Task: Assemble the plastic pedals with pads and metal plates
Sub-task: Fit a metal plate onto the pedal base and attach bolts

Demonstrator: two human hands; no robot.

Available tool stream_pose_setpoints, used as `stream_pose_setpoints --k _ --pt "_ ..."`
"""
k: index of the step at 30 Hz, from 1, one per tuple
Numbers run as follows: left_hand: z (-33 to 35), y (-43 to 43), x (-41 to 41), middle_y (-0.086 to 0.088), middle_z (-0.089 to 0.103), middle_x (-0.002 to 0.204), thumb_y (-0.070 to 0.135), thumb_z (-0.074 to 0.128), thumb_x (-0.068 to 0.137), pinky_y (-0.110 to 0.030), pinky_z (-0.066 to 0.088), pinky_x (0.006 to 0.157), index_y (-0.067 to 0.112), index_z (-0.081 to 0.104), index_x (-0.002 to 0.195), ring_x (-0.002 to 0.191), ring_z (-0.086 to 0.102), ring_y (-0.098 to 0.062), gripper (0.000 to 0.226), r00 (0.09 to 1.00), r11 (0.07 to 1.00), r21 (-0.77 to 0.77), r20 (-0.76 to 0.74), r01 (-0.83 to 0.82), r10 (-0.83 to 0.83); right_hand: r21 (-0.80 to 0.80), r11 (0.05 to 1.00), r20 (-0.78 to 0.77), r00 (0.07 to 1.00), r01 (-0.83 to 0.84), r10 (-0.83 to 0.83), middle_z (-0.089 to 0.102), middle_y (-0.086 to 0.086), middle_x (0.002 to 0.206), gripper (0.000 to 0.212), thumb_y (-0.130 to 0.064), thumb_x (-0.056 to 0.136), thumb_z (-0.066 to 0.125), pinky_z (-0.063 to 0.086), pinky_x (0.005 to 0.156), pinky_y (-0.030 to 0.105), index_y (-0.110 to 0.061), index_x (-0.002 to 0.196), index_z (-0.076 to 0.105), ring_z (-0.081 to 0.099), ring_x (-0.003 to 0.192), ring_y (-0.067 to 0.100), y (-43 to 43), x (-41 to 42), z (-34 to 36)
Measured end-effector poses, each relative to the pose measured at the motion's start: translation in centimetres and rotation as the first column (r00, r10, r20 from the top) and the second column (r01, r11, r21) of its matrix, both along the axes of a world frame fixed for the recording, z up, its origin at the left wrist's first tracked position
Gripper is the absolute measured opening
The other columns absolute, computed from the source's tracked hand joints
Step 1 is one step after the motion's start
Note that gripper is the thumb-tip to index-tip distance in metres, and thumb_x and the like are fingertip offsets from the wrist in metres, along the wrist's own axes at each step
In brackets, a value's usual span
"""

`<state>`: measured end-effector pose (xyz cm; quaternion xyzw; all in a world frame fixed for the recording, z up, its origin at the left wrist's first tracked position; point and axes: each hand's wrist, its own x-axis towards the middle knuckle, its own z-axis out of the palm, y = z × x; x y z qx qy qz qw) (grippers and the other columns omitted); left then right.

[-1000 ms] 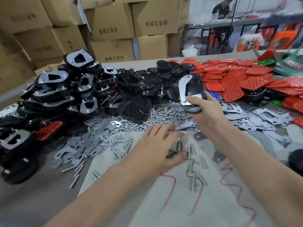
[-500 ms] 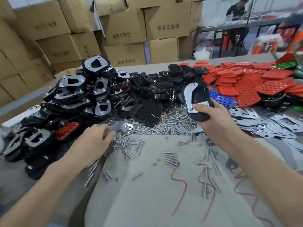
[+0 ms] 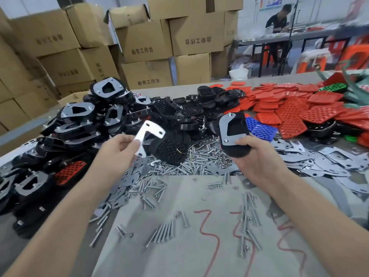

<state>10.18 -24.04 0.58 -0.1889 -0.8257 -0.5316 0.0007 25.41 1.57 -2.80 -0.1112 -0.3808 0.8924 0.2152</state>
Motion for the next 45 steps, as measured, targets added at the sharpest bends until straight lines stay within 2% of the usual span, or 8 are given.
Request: stream_pose_setpoints --k 6,17,22,27,32,36,40,45 --pt "0.6 4.3 1.1 0.009 0.070 0.072 0.025 0.060 0.099 -0.023 0.056 0.068 0.024 0.069 0.103 0.065 0.062 -0.005 0.009 0.994 0.991 0.112 0.069 0.074 -0.082 -0.062 0.998 -0.011 1.000 0.020 -0.021 0.067 0.012 0.123 0.052 0.006 0.094 0.036 0.044 0.112 0.039 0.000 0.144 0.052 0.061 0.112 0.025 0.4 0.2 0.0" --pt "-0.3 -6.1 0.3 0.020 0.064 0.107 0.034 0.058 0.099 -0.013 0.042 0.076 0.036 0.061 0.118 0.097 0.060 0.004 0.019 0.982 0.832 -0.554 -0.172 -0.035 -0.073 0.010 0.999 0.016 0.999 -0.047 0.047 0.066 0.015 0.124 0.048 0.010 0.094 0.037 0.048 0.104 0.034 0.001 0.137 0.056 0.062 0.111 0.026 -1.5 -0.3 0.2" --pt "-1.8 -7.3 1.9 0.005 0.046 0.140 0.038 0.051 0.102 -0.033 0.036 0.110 0.034 0.046 0.144 0.126 0.047 -0.019 0.043 0.978 0.585 -0.809 -0.063 0.066 -0.197 0.022 0.998 0.032 0.998 -0.060 0.059 0.062 0.018 0.133 0.052 0.011 0.095 0.036 0.044 0.110 0.036 0.006 0.144 0.049 0.058 0.117 0.027 -2.2 -0.2 0.3" --pt "-4.1 -7.2 3.6 0.009 0.047 0.147 0.024 0.047 0.104 -0.030 0.026 0.118 0.026 0.054 0.141 0.138 0.038 -0.015 0.037 0.967 0.723 -0.690 -0.160 0.033 -0.198 0.055 0.997 0.029 0.998 -0.062 0.060 0.065 0.017 0.130 0.051 0.009 0.095 0.038 0.039 0.118 0.040 0.002 0.144 0.051 0.059 0.116 0.027 -2.0 0.0 0.5" --pt "-4.1 -4.8 4.5 0.007 0.056 0.134 0.018 0.050 0.102 -0.028 0.029 0.108 0.022 0.064 0.127 0.129 0.040 -0.018 0.029 0.907 0.820 -0.560 -0.398 -0.120 -0.139 0.068 0.994 -0.115 0.990 0.085 -0.077 0.075 0.010 0.115 0.045 0.010 0.094 0.035 0.058 0.096 0.031 -0.005 0.127 0.061 0.072 0.103 0.021 1.0 1.1 2.7" --pt "-2.4 3.0 7.4 0.026 0.046 0.124 0.036 0.044 0.103 -0.011 0.024 0.091 0.035 0.054 0.133 0.113 0.038 0.012 0.032 0.866 0.847 -0.496 -0.320 0.194 -0.385 0.030 0.945 -0.176 0.933 0.325 -0.315 0.073 0.005 0.105 0.036 0.008 0.096 0.037 0.055 0.097 0.030 -0.010 0.116 0.062 0.070 0.098 0.020 5.9 3.3 3.9" --pt "-2.5 11.5 11.4 0.017 0.035 0.148 0.057 0.044 0.100 -0.026 0.025 0.115 0.038 0.035 0.148 0.135 0.029 -0.001 0.053 0.686 0.621 -0.635 -0.191 0.459 -0.702 -0.090 0.889 -0.256 0.852 0.450 -0.457 0.069 0.005 0.100 0.038 0.010 0.095 0.036 0.054 0.090 0.027 -0.008 0.121 0.056 0.067 0.094 0.020 9.3 5.3 3.7" --pt "-4.4 17.3 17.7 -0.003 -0.002 0.167 0.074 0.051 0.087 -0.045 -0.008 0.123 0.034 0.006 0.154 0.153 -0.004 -0.020 0.090 0.267 0.358 -0.717 -0.243 0.597 -0.932 -0.136 0.802 -0.233 0.768 0.582 -0.597 0.065 0.008 0.097 0.034 0.011 0.092 0.039 0.049 0.087 0.029 -0.005 0.119 0.053 0.064 0.092 0.024 11.4 6.2 3.5"
